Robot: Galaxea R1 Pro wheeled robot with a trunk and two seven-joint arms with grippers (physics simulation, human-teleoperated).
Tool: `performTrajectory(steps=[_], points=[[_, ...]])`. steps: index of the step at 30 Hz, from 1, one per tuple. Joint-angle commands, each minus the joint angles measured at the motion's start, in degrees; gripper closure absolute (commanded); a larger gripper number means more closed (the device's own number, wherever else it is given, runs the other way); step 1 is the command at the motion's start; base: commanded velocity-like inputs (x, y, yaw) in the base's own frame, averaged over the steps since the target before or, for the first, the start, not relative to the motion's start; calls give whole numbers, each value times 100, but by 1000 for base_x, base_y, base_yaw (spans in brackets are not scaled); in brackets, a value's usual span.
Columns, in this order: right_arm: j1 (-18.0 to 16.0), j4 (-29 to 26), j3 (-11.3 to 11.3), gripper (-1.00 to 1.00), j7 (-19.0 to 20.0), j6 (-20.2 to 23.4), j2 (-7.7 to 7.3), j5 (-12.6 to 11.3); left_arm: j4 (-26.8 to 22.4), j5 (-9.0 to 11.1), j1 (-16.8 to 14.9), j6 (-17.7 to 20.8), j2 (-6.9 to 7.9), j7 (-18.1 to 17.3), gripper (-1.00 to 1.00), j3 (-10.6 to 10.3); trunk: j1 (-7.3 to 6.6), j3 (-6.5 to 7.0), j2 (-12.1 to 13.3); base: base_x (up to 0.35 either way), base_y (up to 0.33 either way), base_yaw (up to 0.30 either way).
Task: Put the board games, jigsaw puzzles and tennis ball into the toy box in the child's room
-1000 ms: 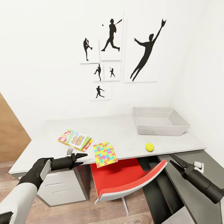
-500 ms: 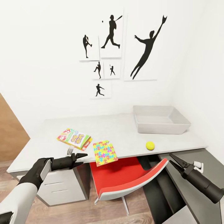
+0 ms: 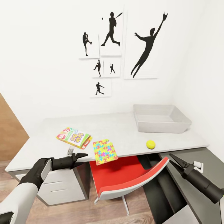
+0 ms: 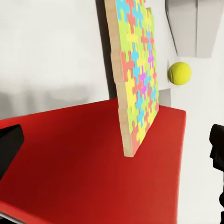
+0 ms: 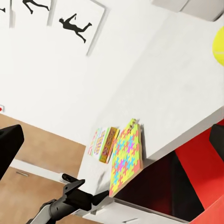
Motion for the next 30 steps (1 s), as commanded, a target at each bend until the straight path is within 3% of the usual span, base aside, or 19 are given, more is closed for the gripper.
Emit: performTrajectory(steps=[1, 17, 30], points=[[-5, 0, -7, -100, 32, 19, 0, 22, 1, -8, -3, 24, -3, -19, -100, 9, 0, -5, -3, 0, 0, 0], [-5, 0, 0, -100, 35, 19, 7, 22, -7, -8, -2, 22, -12, -26, -100, -3, 0, -5, -3, 0, -5, 0], [-5, 0, -6, -100, 38, 19, 9, 22, -20, -8, -2, 22, -13, -27, -100, -4, 0, -5, -3, 0, -127, 0]])
